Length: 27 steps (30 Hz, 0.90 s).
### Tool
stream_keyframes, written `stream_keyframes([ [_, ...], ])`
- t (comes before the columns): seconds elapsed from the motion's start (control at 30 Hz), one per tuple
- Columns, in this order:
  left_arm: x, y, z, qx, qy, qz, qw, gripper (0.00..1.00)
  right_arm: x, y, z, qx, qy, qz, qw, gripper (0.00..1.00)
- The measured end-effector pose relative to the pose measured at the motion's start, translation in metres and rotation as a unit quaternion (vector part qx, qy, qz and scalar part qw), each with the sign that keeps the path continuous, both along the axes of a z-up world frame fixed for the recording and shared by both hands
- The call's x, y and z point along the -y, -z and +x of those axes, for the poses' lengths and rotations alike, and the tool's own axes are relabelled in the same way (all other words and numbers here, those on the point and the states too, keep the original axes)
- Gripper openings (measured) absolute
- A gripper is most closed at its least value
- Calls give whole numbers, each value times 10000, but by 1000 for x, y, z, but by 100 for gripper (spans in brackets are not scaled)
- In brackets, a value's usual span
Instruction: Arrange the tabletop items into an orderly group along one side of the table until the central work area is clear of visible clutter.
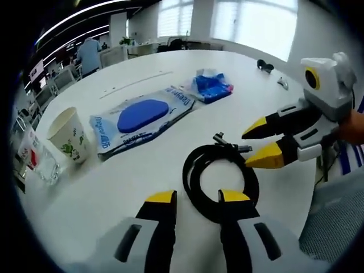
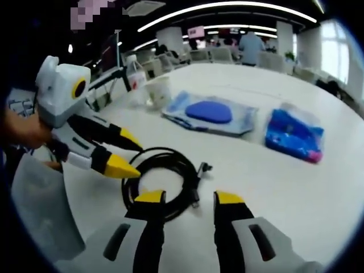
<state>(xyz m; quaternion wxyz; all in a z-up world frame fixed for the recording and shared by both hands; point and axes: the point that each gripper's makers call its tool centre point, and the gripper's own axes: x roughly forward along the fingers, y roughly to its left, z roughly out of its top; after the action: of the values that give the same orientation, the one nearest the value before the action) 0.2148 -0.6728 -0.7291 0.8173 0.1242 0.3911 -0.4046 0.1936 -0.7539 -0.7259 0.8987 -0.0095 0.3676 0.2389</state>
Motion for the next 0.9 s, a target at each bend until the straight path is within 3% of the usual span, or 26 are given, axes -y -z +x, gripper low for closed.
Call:
stream_keyframes([
  [0.43,3,12,-2,-234,30,137,9996,19,-4,10,5,-217,32,0,9998,22],
  [0.77,6,13,4,-159,104,178,9997,16,-5,16,7,-288,-105,-298,9991,18],
  [0.9,7,12,4,-132,118,178,9997,15,-4,16,10,-490,42,-359,9981,12],
])
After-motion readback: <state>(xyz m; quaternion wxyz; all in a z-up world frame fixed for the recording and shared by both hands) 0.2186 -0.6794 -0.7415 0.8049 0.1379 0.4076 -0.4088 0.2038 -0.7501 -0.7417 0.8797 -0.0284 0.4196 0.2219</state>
